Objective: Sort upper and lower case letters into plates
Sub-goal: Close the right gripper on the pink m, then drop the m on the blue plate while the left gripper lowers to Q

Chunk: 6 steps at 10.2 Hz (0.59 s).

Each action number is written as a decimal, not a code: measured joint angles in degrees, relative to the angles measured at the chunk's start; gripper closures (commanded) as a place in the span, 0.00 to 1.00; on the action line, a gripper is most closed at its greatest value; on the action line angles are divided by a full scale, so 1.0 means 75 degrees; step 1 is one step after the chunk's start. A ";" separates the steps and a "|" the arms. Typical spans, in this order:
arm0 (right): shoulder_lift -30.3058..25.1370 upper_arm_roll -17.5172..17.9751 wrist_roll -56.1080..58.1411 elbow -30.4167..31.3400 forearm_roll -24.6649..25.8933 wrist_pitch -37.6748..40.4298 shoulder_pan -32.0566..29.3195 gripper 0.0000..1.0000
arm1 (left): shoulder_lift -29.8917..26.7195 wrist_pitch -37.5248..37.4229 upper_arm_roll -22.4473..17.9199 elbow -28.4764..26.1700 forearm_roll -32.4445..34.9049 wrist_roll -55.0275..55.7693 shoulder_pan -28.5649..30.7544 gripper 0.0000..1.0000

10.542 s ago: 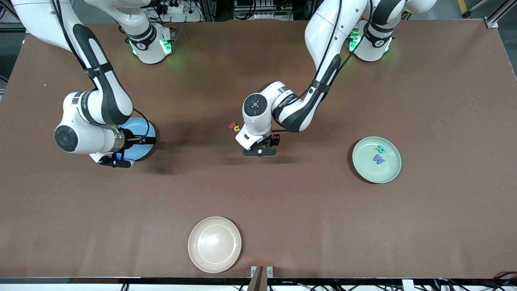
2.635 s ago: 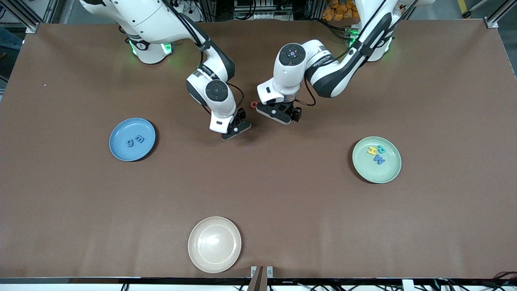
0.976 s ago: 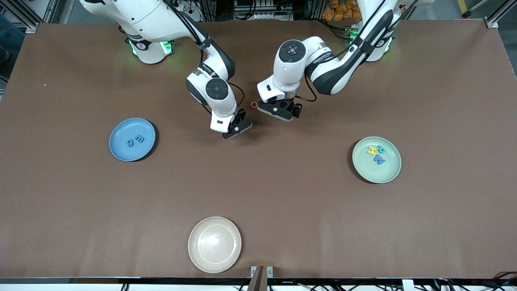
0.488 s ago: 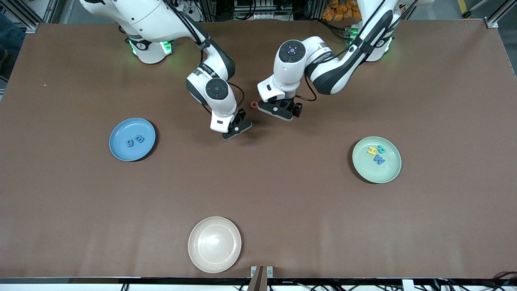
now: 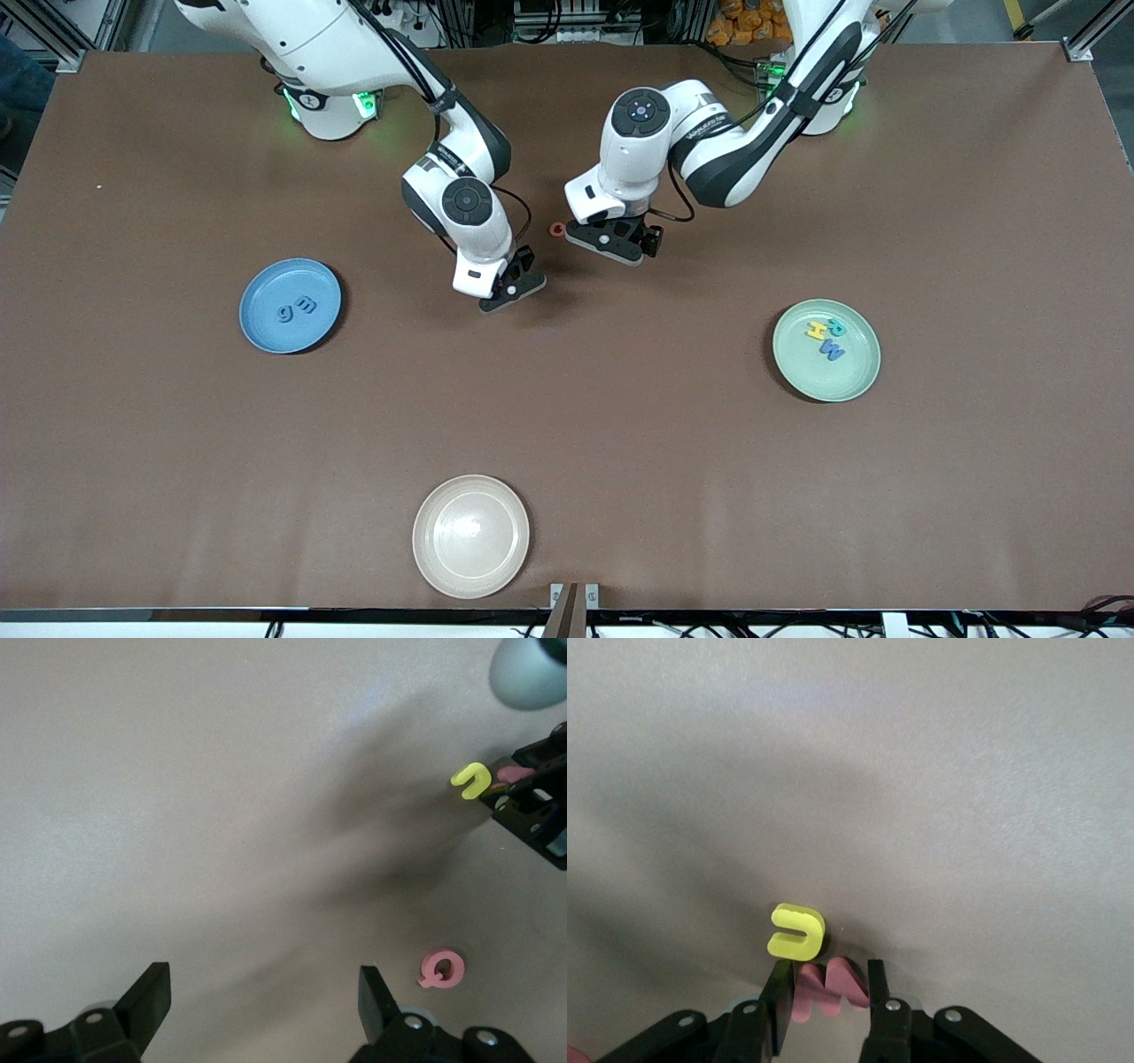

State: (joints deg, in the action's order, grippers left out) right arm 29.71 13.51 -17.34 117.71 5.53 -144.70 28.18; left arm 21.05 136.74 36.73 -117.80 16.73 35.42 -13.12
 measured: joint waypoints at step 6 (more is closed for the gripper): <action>-0.0778 0.0007 0.0218 0.0067 -0.0004 0.1075 -0.0709 0.90 | 0.0003 0.0000 0.0059 -0.0006 0.0000 0.0003 -0.0041 0.06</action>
State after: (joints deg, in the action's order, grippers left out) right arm 23.88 13.56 -15.71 118.21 5.50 -136.64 22.87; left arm 21.08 136.74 37.17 -117.84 16.73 35.44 -13.43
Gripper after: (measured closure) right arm 0.617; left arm 0.062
